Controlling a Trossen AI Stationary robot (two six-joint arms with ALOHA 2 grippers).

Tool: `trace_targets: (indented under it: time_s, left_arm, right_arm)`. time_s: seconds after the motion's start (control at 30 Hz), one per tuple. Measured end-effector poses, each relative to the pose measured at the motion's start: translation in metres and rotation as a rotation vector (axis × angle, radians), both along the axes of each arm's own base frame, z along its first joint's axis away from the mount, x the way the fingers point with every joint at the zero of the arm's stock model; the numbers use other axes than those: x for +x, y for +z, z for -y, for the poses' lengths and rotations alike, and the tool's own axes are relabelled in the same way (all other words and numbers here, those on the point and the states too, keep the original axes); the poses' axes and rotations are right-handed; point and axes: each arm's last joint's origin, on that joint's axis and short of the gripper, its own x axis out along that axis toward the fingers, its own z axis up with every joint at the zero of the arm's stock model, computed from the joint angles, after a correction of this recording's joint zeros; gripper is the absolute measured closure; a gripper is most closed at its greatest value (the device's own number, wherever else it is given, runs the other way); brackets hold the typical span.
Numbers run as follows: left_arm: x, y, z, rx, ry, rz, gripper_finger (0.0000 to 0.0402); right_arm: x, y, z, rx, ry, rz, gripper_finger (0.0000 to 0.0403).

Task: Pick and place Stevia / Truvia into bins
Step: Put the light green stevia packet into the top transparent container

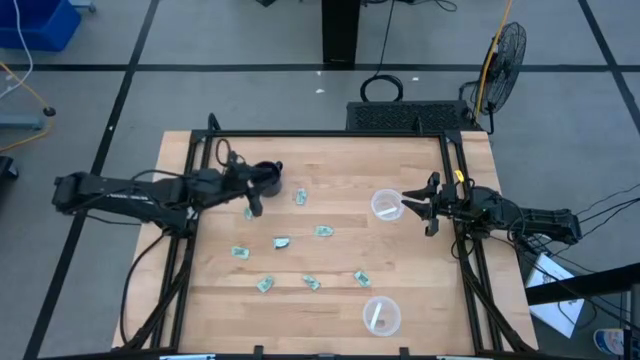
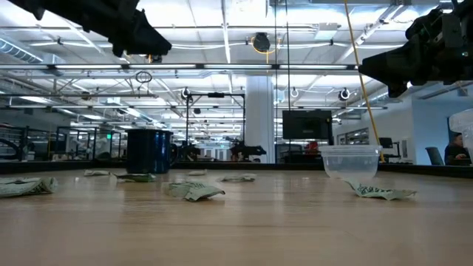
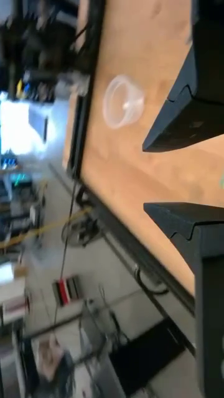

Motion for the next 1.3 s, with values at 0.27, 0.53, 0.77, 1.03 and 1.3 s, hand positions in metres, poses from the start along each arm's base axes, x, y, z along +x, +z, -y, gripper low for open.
trace_targets:
  time_s: [0.27, 0.53, 0.77, 1.03, 1.3]
  left_arm:
    - [0.010, -0.009, 0.001, 0.036, -0.052, -0.070, 0.0254]
    - [0.014, -0.015, 0.001, 0.040, -0.054, -0.104, 0.0254]
    - [0.012, -0.011, -0.001, 0.058, -0.007, -0.079, 0.0254]
    - [0.013, -0.006, -0.002, 0.038, 0.024, -0.014, 0.0254]
    - [0.008, -0.023, 0.000, -0.132, 0.011, -0.128, 0.0254]
  right_arm:
    - [0.000, 0.000, 0.000, 0.000, 0.000, 0.004, 0.0298]
    - [-0.004, 0.023, -0.001, -0.107, 0.020, 0.221, 0.0298]
    - [0.008, 0.045, 0.000, -0.096, 0.029, 0.035, 0.0298]
    - [0.066, 0.105, 0.006, -0.136, 0.031, -0.182, 0.0298]
    - [0.123, 0.092, 0.011, -0.059, 0.037, -0.295, 0.0298]
